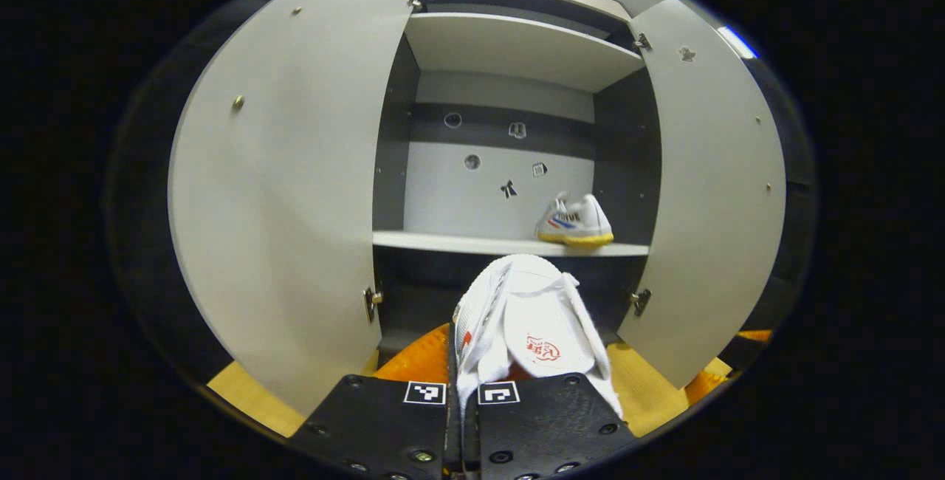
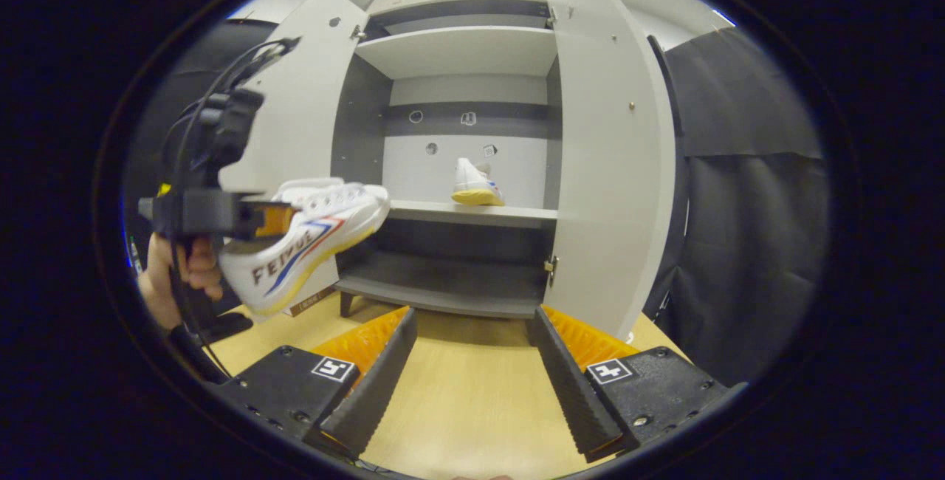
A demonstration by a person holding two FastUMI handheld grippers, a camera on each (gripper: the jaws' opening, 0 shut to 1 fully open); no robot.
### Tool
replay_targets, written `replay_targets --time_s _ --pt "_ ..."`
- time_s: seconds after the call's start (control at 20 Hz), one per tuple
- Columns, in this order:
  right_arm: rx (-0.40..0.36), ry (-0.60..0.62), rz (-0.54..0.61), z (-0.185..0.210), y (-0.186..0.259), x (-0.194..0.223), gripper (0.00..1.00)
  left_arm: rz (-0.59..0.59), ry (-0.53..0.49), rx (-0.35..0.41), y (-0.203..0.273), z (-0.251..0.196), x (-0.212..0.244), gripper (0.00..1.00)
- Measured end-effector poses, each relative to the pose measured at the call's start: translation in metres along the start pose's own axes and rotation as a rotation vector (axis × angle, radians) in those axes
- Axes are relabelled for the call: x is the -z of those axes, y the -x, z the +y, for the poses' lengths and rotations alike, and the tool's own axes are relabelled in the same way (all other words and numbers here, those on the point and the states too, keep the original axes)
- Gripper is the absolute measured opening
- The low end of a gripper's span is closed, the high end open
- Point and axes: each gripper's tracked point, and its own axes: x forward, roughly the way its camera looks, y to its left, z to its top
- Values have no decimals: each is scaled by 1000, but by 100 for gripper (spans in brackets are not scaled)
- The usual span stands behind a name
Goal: Grab one shoe with the right hand and put it into the shoe cabinet, grab the other shoe with the left hand and put it into the shoe cabinet; then close the right door with the right hand and the left door with the left hand.
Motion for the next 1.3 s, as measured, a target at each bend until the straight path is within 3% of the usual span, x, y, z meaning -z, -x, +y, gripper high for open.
replay_targets --time_s 0.1,0.35,0.75,0.95,1.0,1.05,1.1,1.15,1.3 --pt "-16 7 -4 3 2 1 99 -19 45 -14 -27 -3 -35 1" --pt "-14 -2 3 0 4 3 100 58 30 -54 -122 -3 -77 2" --pt "52 -41 17 -30 5 9 99 267 -9 -138 -213 -10 -43 2" --pt "79 -57 9 -41 2 6 99 389 15 -150 -227 -3 -17 0" --pt "83 -60 9 -43 1 6 100 405 13 -152 -229 -2 -13 2" --pt "86 -62 13 -44 0 7 100 421 15 -149 -229 -1 -10 13" --pt "85 -64 18 -43 -1 9 99 422 23 -140 -230 -2 -11 13" --pt "82 -67 22 -43 -3 10 100 432 33 -127 -232 -5 -9 2" --pt "74 -69 28 -40 -6 11 99 475 60 -97 -230 -10 -5 7"
